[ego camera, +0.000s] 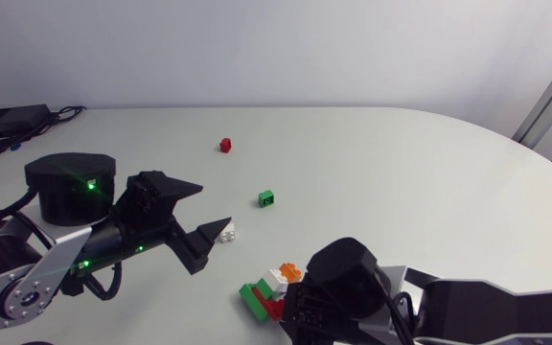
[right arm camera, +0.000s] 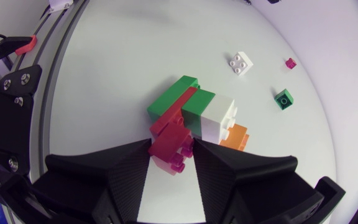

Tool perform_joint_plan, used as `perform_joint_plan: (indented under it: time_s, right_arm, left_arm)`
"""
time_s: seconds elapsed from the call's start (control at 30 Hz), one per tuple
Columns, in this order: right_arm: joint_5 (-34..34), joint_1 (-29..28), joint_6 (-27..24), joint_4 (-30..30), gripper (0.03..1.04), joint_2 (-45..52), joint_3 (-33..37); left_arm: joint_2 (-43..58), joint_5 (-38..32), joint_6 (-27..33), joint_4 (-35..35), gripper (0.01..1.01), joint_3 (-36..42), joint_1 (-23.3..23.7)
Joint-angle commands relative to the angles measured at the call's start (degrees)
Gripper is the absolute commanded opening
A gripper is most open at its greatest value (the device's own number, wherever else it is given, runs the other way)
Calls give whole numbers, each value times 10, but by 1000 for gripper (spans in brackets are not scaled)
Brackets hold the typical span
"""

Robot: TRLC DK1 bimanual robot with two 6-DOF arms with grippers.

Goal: Disassemble duplo

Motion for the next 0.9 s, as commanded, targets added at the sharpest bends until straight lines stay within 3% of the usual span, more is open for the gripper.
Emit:
perform_joint_plan:
  time_s: [0.0, 0.53, 0.73, 0.87]
  right_arm:
    - [3, -6, -10, 3, 410, 12, 0]
    - [3, -52, -10, 3, 420, -32, -7]
    - [-3, -67, -12, 3, 638, -100, -26]
    - [-8, -67, -26, 3, 862, -99, -31]
  left_arm:
    - [9, 5, 7, 9, 948, -17, -2]
    - [5, 5, 7, 9, 949, -17, 1]
    - [0, 5, 7, 9, 948, -17, 2]
    - [-1, 5, 7, 9, 948, -18, 2]
